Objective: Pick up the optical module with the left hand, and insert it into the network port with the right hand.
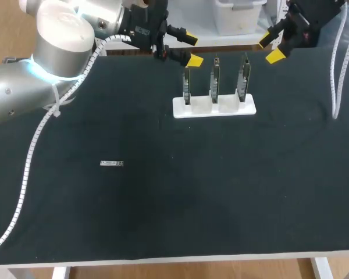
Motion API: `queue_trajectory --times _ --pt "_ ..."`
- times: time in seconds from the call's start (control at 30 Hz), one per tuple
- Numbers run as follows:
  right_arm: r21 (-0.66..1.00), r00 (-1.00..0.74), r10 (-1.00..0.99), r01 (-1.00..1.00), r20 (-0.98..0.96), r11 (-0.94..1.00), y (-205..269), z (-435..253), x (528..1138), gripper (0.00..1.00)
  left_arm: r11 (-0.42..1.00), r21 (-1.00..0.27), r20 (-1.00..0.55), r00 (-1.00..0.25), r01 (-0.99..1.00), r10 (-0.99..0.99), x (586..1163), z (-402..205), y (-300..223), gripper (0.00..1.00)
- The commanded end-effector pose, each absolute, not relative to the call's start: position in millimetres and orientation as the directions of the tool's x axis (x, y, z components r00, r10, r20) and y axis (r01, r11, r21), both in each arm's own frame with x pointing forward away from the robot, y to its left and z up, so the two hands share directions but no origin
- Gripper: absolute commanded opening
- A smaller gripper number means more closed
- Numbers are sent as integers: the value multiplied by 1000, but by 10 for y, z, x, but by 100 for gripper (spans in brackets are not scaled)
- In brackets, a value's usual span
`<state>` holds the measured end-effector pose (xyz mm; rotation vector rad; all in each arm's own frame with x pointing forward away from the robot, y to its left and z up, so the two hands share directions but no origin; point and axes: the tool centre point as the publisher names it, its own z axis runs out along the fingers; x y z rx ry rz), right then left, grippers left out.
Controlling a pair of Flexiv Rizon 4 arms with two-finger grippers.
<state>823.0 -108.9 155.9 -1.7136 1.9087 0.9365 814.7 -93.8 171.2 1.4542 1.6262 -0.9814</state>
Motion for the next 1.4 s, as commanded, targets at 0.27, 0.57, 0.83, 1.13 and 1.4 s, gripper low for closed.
queue_trajectory --times 0.27,0.57,0.83,1.13,1.4 --pt "576 -172 -718 -731 -675 -367 -1099 1569 8318 100 68 -72 -893 -94 995 441 8162 1719 -945 100" --pt "576 -172 -718 -731 -675 -367 -1099 1569 8318 100 68 -72 -893 -94 995 441 8162 1719 -945 100" --pt "576 -172 -718 -731 -675 -367 -1099 1569 8318 100 68 -72 -893 -94 995 441 8162 1719 -945 100" --pt "576 -172 -718 -731 -675 -367 -1099 1569 8318 100 71 1 -865 -35 997 501 8108 1750 -923 100" --pt "576 -172 -718 -731 -675 -367 -1099 1569 8318 100 95 17 -868 -32 995 496 8089 1798 -831 100"
